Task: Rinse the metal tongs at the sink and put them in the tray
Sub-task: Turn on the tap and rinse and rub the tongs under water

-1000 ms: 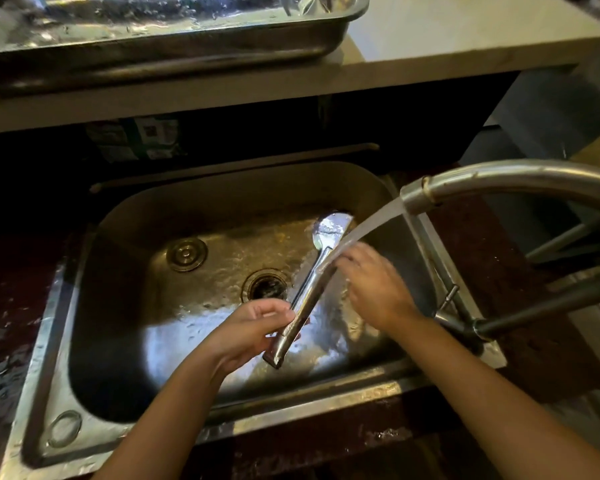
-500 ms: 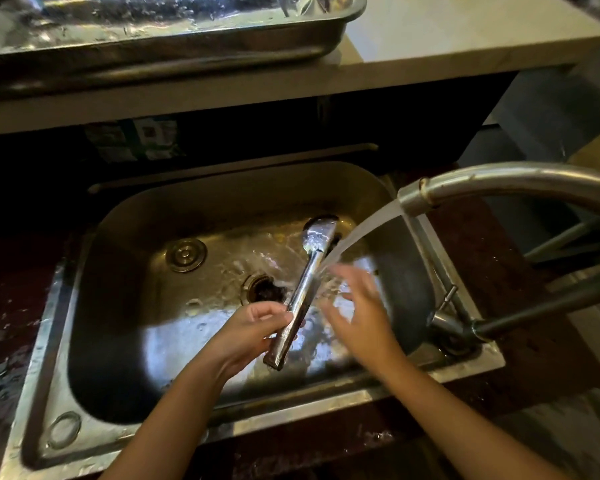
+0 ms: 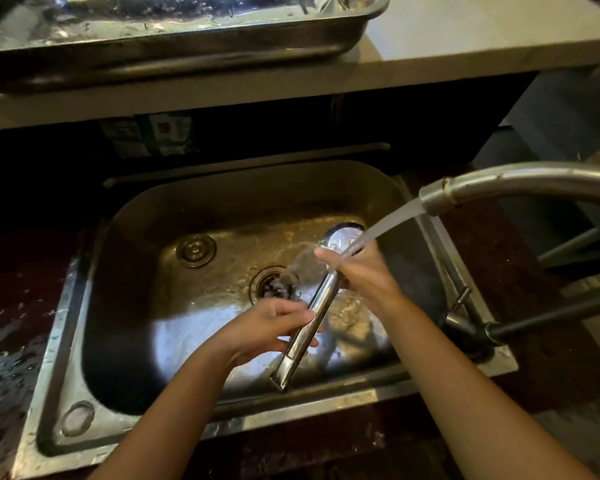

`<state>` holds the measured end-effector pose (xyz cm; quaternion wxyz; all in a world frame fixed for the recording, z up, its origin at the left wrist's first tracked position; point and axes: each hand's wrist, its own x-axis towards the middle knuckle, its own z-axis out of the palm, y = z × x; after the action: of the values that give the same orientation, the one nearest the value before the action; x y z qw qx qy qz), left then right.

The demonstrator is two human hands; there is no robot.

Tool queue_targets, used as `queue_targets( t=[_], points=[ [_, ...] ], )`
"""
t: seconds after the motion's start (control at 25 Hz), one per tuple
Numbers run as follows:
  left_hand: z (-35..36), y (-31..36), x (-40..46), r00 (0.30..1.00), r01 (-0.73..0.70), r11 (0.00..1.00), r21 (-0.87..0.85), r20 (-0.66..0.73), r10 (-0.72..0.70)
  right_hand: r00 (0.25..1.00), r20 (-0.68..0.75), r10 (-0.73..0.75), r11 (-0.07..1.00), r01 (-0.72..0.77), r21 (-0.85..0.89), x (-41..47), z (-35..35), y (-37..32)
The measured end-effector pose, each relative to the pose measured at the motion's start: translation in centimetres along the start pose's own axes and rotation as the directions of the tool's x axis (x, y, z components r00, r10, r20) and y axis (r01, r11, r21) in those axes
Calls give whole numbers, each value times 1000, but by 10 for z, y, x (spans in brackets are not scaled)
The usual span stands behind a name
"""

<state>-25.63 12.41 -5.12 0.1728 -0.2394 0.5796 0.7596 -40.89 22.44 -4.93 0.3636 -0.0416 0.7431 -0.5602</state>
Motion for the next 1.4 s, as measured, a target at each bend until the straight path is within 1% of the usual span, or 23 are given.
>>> queue_targets(
  t=[0.04,0.12,0.2,0.24,0.32,0.44,0.48,0.52,0.6,0.72,0.84,0.92,0.96,1.0,1.04,1.08,1.16,1.2,1.24,1.28,1.32,1.36,1.4],
  points=[
    [0,0,-1,1000,-14,1000,1,3,14,999,-13,-34,997,33,-63,3,-2,-1],
    [2,-2,-3,999,-40,999,16,-6,40,983,-116,-146,974,122,-191,10,-8,-5],
    [3,-1,-4,998,-48,998,49,-30,49,951,-181,-252,951,209,-228,15,-15,-8],
    [2,-1,-4,998,-50,996,71,-34,52,946,-184,-267,947,222,-233,15,-18,-10],
    [-1,-2,-5,997,-57,994,96,-43,61,963,-107,-247,946,216,-244,15,-21,-16],
    [-8,-4,-6,993,-59,995,80,-97,67,972,177,-151,913,206,-352,3,-24,-16],
    [-11,-4,-6,993,-58,994,91,-93,67,969,205,-135,904,205,-376,2,-26,-16],
    [-13,-5,-7,995,-54,993,105,-79,63,965,198,-170,911,230,-342,2,-29,-14],
    [-16,-6,-8,996,-49,992,117,-71,57,953,173,-249,942,280,-188,2,-34,-16],
    [-18,-8,-8,994,-60,994,95,-86,68,953,101,-284,947,296,-128,0,-34,-24],
    [-16,-8,-8,990,-65,995,72,-123,73,970,115,-213,971,223,-80,-4,-33,-27],
    [-13,-10,-5,966,-88,989,117,-232,113,984,94,-154,988,152,28,-9,-32,-25],
    [-9,-11,-4,935,-99,980,174,-322,152,992,34,-118,990,115,83,-12,-32,-24],
    [-5,-13,-3,882,-108,951,289,-414,226,997,-35,-69,989,73,127,-13,-32,-21],
    [0,-15,-4,812,-108,883,457,-472,343,997,-74,-19,987,31,159,-15,-33,-19],
    [5,-17,-4,738,-94,767,635,-472,482,997,-73,27,981,-12,196,-17,-33,-18],
    [9,-24,-4,627,-35,455,890,-335,704,997,-27,77,968,-69,240,-22,-31,-18],
    [10,-27,-5,580,3,294,956,-241,778,996,-33,83,968,-73,241,-23,-29,-17],
    [10,-29,-5,546,40,159,987,-154,823,995,-56,81,967,-64,246,-23,-28,-15],
    [11,-31,-6,532,67,79,995,-102,841,994,-80,77,963,-54,262,-23,-27,-13],
    [13,-32,-7,538,87,83,993,-117,835,994,-81,74,956,-48,289,-24,-26,-10],
    [14,-30,-7,571,89,180,980,-199,797,996,-59,62,951,-42,308,-25,-26,-8],
    [15,-24,-8,624,68,369,927,-328,709,999,-28,42,951,-32,306,-24,-27,-6]
  ],
)
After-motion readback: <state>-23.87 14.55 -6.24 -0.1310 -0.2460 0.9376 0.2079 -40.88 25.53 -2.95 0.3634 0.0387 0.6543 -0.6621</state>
